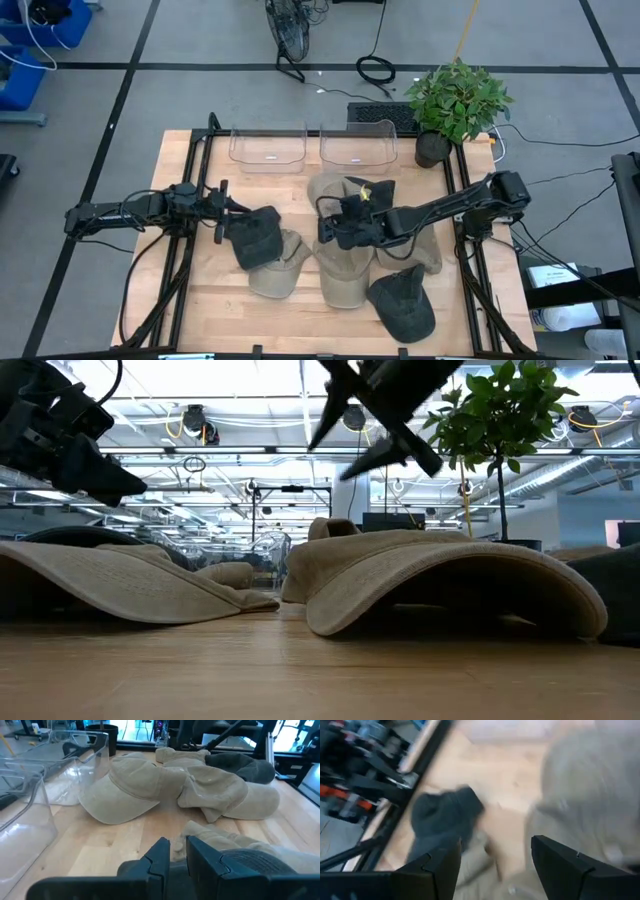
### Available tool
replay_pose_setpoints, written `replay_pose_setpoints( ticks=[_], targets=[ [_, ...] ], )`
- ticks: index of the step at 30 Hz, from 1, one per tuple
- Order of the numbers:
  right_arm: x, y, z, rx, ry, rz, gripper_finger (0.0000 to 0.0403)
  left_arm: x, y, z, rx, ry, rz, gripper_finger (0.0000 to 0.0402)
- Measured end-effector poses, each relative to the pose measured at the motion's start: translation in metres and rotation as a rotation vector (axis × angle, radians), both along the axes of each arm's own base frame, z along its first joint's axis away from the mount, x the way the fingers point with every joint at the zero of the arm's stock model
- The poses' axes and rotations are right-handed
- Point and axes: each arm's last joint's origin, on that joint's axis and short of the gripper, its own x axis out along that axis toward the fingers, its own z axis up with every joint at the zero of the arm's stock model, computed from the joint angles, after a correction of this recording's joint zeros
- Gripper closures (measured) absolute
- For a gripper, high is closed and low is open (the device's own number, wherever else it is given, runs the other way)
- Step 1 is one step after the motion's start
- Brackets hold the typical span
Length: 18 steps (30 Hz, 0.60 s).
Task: Pick & Place hat
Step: Put the brown cap into the right transparent bin
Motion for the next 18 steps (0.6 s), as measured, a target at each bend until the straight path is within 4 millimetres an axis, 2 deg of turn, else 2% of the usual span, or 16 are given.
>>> replay_pose_setpoints(
  ticks=[5, 12, 15, 18],
  targets=[
    [-0.004, 0.008, -0.011, 0.121, 0.042, -0.045, 0.0181, 0.000, 0.000, 0.000, -0.033, -0.001, 0.010, 0.0332],
    [-0.008, 0.021, -0.011, 0.193, 0.010, -0.072, 0.0181, 0.000, 0.000, 0.000, -0.036, -0.001, 0.011, 0.0332],
    [-0.007, 0.022, -0.014, 0.208, -0.001, -0.086, 0.0181, 0.000, 0.000, 0.001, -0.035, -0.009, 0.011, 0.0332],
    [-0.005, 0.017, -0.025, 0.227, -0.009, -0.141, 0.0181, 0.002, 0.000, 0.006, -0.023, -0.066, 0.008, 0.0332]
  ],
)
